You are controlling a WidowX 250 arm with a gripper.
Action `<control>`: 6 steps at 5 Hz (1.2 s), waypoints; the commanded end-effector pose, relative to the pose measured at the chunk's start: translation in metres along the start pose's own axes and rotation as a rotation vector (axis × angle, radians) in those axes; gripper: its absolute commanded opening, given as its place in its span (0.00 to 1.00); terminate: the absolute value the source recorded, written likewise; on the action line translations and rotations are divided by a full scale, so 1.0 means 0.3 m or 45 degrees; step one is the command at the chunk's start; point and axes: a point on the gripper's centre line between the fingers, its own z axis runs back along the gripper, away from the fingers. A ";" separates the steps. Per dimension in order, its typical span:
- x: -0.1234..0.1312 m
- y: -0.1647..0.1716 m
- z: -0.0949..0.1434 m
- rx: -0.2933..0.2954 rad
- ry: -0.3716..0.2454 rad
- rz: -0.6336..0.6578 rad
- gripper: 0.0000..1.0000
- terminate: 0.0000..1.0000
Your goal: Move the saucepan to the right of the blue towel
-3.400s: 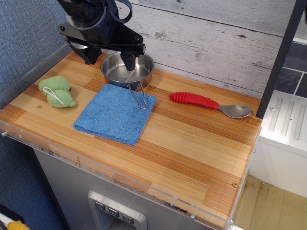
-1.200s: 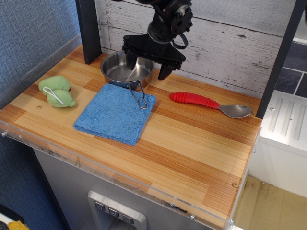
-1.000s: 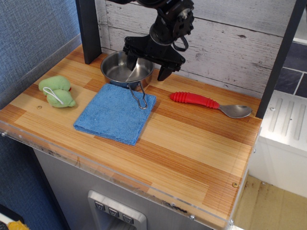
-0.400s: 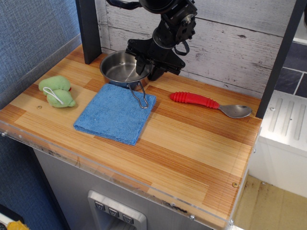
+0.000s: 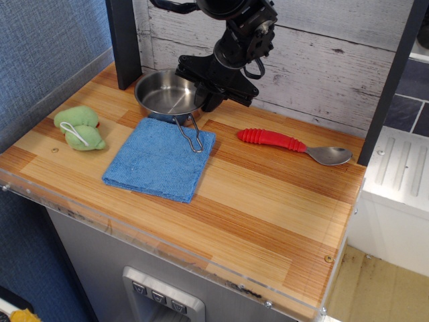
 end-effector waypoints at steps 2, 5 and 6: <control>0.067 0.064 0.131 0.004 -0.106 -0.003 0.00 0.00; 0.055 0.157 0.379 0.026 -0.284 0.039 0.00 0.00; -0.012 0.092 0.429 -0.017 -0.291 0.056 0.00 0.00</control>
